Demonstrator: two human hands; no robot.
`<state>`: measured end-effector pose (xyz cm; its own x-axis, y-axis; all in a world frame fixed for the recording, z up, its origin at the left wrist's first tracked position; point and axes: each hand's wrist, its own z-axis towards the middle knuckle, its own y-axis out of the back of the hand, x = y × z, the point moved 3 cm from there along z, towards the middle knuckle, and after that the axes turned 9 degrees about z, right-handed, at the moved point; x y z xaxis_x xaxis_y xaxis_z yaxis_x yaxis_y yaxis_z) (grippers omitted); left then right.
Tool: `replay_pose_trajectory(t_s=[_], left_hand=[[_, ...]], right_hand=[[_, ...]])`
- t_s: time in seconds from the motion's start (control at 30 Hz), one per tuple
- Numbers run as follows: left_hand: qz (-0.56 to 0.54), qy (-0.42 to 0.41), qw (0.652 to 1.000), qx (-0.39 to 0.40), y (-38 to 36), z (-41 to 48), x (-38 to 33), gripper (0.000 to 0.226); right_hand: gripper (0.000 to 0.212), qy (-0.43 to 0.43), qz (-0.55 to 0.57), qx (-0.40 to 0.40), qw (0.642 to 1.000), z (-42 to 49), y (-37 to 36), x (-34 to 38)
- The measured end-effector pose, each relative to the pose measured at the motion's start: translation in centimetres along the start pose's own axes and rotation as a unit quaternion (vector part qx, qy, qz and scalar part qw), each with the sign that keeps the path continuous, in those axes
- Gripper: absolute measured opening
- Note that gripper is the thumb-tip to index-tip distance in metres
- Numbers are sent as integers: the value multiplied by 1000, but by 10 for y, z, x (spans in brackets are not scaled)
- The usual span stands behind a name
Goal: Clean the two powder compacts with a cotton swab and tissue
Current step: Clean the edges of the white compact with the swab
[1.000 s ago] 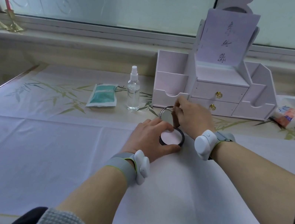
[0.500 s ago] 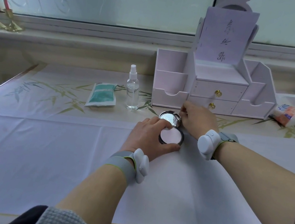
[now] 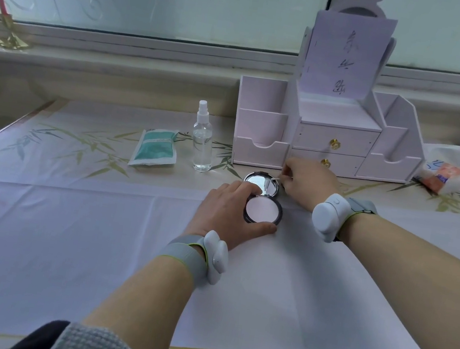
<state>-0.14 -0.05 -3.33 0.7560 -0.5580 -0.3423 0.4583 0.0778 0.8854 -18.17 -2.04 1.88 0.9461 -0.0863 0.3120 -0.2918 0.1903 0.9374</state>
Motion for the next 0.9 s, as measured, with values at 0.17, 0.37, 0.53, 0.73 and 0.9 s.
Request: replay_pose_trajectory(t_s=[0.17,0.37,0.53,0.73,0.9], left_hand=[[0,3,1000,2,1,-1,-1,67],[-1,1,1000,4,1,-1,-2,64],[-4,1,1000,1,2,-1,-2,67],[-10,7,1000,1,4,-2,-4,70],[-17,20,1000,-10,6,-3,-4,75]], right_hand=[[10,-7,4,29,1000,-2,6,0],[12,2,11,51,999,-8,11,-1],[10,10,2,75,997,-13,14,3],[15,17,-13,100,995,-12,16,12],[18,19,24,117,993,-10,15,14]])
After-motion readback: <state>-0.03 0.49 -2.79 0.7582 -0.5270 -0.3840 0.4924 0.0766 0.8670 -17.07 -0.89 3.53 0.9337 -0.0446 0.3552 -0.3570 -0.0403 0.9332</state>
